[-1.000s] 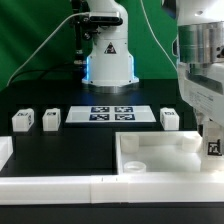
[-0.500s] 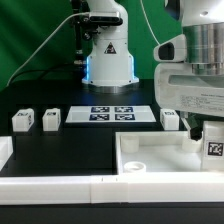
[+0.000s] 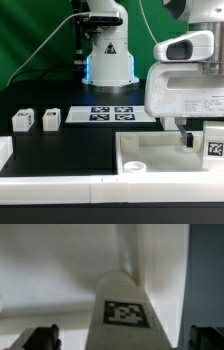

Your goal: Assemble one leg

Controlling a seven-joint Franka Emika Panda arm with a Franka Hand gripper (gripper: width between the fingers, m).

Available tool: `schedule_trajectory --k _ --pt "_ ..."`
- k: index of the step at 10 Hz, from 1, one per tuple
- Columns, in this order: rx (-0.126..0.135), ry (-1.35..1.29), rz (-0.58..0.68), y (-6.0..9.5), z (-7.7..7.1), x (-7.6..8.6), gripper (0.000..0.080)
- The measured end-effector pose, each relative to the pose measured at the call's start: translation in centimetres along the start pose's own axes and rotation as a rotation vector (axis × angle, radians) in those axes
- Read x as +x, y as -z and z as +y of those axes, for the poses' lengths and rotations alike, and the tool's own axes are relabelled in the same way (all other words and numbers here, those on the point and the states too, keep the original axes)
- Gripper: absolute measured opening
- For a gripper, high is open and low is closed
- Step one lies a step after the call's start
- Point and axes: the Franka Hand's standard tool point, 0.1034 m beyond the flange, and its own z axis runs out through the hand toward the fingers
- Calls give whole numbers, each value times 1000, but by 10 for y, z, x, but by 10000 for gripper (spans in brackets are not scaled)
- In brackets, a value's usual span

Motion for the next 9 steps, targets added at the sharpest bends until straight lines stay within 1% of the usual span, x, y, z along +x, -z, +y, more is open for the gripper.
schedule_trajectory --k 1,2,3,4,5,7,8,9 --pt "0 -35 0 0 0 0 649" --pt "0 -46 0 0 0 0 538" --pt "1 -109 0 0 0 0 391" --pt "4 -225 -1 0 -1 0 391" --pt "6 -319 -2 0 -1 0 290" --pt "6 -553 -3 0 1 0 290" --pt "9 -722 -7 -1 1 1 290" --pt "17 -983 -15 -1 3 1 290"
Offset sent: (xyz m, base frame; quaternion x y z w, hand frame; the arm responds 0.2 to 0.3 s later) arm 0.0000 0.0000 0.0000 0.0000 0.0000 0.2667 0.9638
